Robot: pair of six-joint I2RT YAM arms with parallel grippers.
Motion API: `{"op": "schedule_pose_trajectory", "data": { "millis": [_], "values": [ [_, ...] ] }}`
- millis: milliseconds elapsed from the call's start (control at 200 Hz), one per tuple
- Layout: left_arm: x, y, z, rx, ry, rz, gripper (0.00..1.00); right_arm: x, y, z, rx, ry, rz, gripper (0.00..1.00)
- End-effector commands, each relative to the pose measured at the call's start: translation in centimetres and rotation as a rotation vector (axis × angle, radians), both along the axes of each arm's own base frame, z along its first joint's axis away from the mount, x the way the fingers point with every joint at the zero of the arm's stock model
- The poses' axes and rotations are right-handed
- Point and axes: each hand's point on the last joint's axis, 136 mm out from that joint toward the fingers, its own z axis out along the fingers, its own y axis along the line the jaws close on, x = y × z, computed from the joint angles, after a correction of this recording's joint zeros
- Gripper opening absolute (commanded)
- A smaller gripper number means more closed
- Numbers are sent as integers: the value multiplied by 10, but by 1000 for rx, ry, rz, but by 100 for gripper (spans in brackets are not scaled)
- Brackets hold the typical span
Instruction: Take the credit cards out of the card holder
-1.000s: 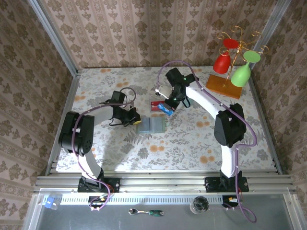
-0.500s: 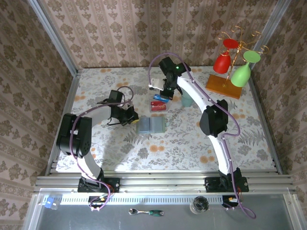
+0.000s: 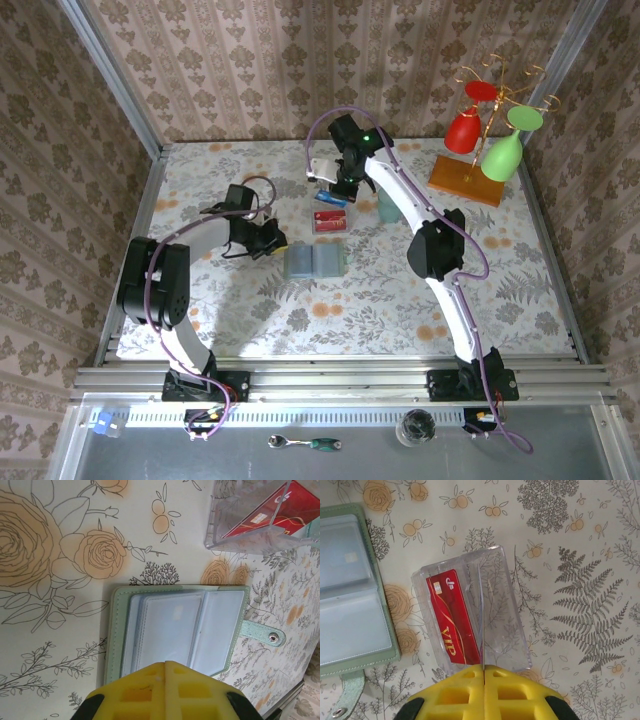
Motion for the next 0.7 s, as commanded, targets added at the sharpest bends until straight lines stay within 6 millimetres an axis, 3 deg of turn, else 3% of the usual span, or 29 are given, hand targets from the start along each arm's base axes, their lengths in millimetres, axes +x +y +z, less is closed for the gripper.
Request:
{"op": "schedule_pose_trajectory", "data": {
  "millis": [0,295,695],
  "values": [
    [5,1,6,0,-3,8,6,13,-1,-2,-7,-43,6,0],
    [5,3,4,-2,2,14,6,25,-3,-13,-10,-59,7,0],
    [6,3,1,-9,11,17,6,5,-3,-27,-6,42,51,0]
  ]
}}
